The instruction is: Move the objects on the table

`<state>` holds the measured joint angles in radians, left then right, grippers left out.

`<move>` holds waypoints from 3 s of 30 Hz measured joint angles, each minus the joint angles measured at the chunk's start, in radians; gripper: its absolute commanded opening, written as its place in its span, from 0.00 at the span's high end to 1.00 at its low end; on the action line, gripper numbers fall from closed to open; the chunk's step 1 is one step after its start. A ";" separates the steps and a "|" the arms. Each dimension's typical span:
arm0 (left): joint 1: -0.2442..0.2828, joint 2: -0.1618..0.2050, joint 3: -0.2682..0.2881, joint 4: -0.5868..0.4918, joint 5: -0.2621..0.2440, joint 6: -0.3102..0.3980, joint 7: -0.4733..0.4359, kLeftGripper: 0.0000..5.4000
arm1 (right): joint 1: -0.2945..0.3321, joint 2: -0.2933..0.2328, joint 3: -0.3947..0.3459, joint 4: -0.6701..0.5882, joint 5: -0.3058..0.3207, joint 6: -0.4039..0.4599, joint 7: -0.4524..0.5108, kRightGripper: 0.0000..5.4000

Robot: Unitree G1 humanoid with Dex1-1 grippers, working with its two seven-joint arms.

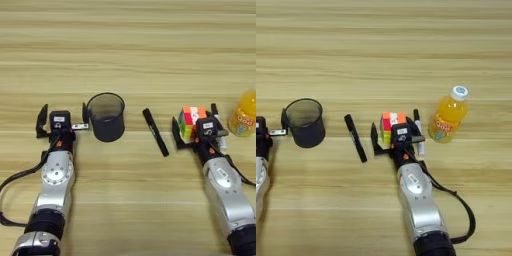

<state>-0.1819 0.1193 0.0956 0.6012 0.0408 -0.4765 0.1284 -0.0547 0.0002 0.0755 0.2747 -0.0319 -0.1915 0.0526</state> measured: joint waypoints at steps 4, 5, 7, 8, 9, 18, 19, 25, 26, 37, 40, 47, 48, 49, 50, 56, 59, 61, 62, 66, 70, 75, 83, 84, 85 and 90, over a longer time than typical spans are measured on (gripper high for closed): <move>0.000 0.000 0.000 -0.001 0.000 0.000 0.000 0.00 | -0.009 0.001 -0.002 0.028 0.003 -0.014 0.000 0.00; 0.000 0.000 0.000 -0.001 0.000 0.000 0.000 0.00 | -0.011 0.001 -0.003 0.033 0.003 -0.017 0.000 0.00; 0.001 0.000 0.000 -0.001 0.000 0.000 0.000 0.00 | -0.017 0.001 -0.005 0.049 0.004 -0.018 0.000 0.00; 0.001 0.000 0.000 -0.001 0.000 0.000 0.000 0.00 | -0.018 0.001 -0.006 0.056 0.004 -0.019 0.000 0.00; 0.001 0.000 0.000 -0.001 0.000 0.000 0.000 0.00 | -0.018 0.001 -0.006 0.059 0.006 -0.019 0.000 0.00; 0.001 0.000 0.000 -0.001 0.000 0.000 0.000 0.00 | -0.021 0.003 -0.010 0.077 0.019 -0.034 0.006 0.16; 0.001 0.000 0.000 -0.001 0.000 0.000 0.000 0.00 | -0.021 0.003 -0.010 0.077 0.020 -0.034 0.007 0.18; 0.001 0.000 0.000 -0.001 0.000 0.000 -0.001 0.00 | -0.021 0.004 -0.010 0.078 0.023 -0.035 0.017 0.28; 0.001 0.000 0.000 -0.001 0.000 0.000 -0.001 0.00 | -0.021 0.004 -0.010 0.078 0.023 -0.035 0.017 0.30; 0.002 0.000 0.000 -0.001 0.000 0.000 -0.003 0.00 | -0.021 0.008 -0.012 0.077 0.024 -0.035 0.018 0.38; 0.002 0.001 0.000 -0.002 0.000 0.000 -0.003 0.00 | -0.019 0.009 -0.011 0.067 0.024 -0.033 0.018 0.38; 0.003 0.001 0.000 -0.004 0.000 0.000 -0.003 0.00 | 0.027 0.009 0.014 -0.189 0.024 0.017 0.027 0.38; 0.003 0.001 0.000 -0.004 0.000 0.000 -0.003 0.00 | 0.033 0.007 0.022 -0.256 0.024 0.042 0.034 0.38; 0.003 0.002 0.000 -0.004 0.000 0.000 -0.003 0.00 | 0.035 0.002 0.025 -0.311 0.024 0.060 0.042 0.38; 0.003 0.002 0.000 -0.004 0.000 0.000 -0.003 0.00 | 0.035 -0.002 0.026 -0.364 0.024 0.079 0.043 0.38; 0.002 0.002 0.000 -0.003 0.000 0.000 -0.003 0.00 | 0.033 -0.061 -0.065 -0.660 0.031 0.183 0.036 0.38; 0.002 0.002 0.000 -0.003 0.000 0.000 -0.003 0.00 | 0.033 -0.093 -0.149 -0.723 0.055 0.216 0.023 0.38; 0.003 0.002 0.000 -0.003 0.000 0.000 -0.003 0.00 | 0.034 -0.129 -0.237 -0.763 0.074 0.234 0.015 0.38; 0.003 0.002 0.000 -0.004 0.000 0.001 -0.003 0.00 | 0.034 -0.139 -0.274 -0.781 0.088 0.249 0.014 0.38; 0.003 0.002 0.000 -0.006 -0.001 0.001 -0.005 0.00 | 0.060 -0.195 -0.455 -0.808 0.139 0.272 -0.020 0.38; 0.004 0.004 0.001 -0.007 -0.001 0.001 -0.005 0.00 | 0.076 -0.224 -0.542 -0.752 0.156 0.295 -0.026 0.38; 0.004 0.005 0.002 -0.007 -0.001 0.001 -0.008 0.00 | 0.120 -0.220 -0.534 -0.652 0.159 0.327 -0.022 0.38; 0.007 0.005 0.002 -0.014 -0.001 0.001 -0.010 0.00 | 0.138 -0.220 -0.488 -0.446 0.137 0.318 -0.019 0.38; 0.008 0.005 0.002 -0.015 -0.001 0.001 -0.010 0.00 | 0.138 -0.219 -0.477 -0.412 0.136 0.307 -0.017 0.38; 0.008 0.005 0.002 -0.016 -0.001 0.001 -0.010 0.00 | 0.138 -0.218 -0.471 -0.389 0.135 0.301 -0.015 0.38; 0.009 0.007 0.004 -0.020 -0.002 0.002 -0.011 0.00 | 0.121 -0.225 -0.460 -0.203 0.132 0.222 -0.003 0.38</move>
<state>-0.1729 0.1260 0.0995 0.5807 0.0387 -0.4749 0.1179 0.0661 -0.2249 -0.3843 0.0722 0.1004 0.0306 0.0494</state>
